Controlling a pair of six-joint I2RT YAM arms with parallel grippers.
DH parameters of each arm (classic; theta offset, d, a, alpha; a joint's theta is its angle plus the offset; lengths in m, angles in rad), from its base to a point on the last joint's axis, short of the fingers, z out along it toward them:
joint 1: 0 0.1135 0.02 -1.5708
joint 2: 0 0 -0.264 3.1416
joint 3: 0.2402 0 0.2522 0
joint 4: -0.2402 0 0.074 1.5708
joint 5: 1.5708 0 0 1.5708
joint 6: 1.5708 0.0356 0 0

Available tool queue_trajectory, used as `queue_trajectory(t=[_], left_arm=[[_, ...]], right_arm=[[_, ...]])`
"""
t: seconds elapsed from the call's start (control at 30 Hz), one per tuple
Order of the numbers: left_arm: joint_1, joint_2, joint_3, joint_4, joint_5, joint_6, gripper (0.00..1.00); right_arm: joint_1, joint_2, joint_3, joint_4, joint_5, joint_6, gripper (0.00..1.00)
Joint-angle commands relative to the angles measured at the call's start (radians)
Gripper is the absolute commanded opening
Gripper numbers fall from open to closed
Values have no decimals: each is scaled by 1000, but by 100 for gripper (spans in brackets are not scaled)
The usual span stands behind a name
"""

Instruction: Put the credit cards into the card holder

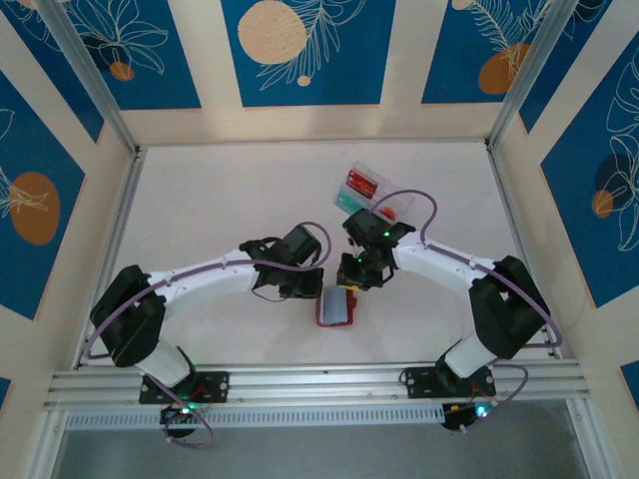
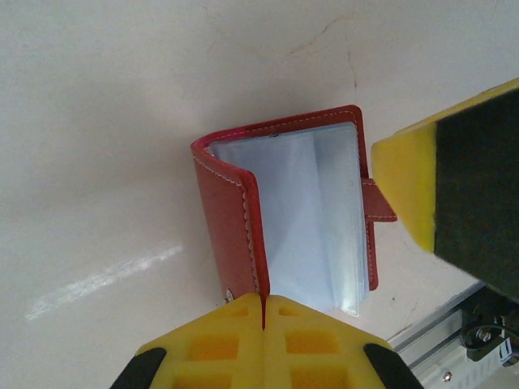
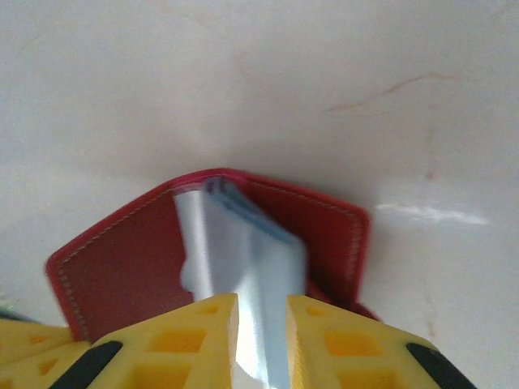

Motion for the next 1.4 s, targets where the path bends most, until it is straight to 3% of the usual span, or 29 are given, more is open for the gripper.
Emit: queue_trajectory(t=[0.0,0.57,0.93,1.2,1.37], left_arm=[[12,-32,-20,21,25,-17,0],[20,-32,-38,38,39,-25,0],[22,-29,-51,48,43,-30,0],[22,-28,-57,57,48,-32,0],[22,-29,-59,58,49,-34,0]], right_arm=[[12,-29,10,20,-27,19,23],[27,110,30,-20,7,-15,26],[34,79,27,-55,68,-10,27],[50,85,46,-43,47,-16,27],[73,81,77,-85,107,-17,27]])
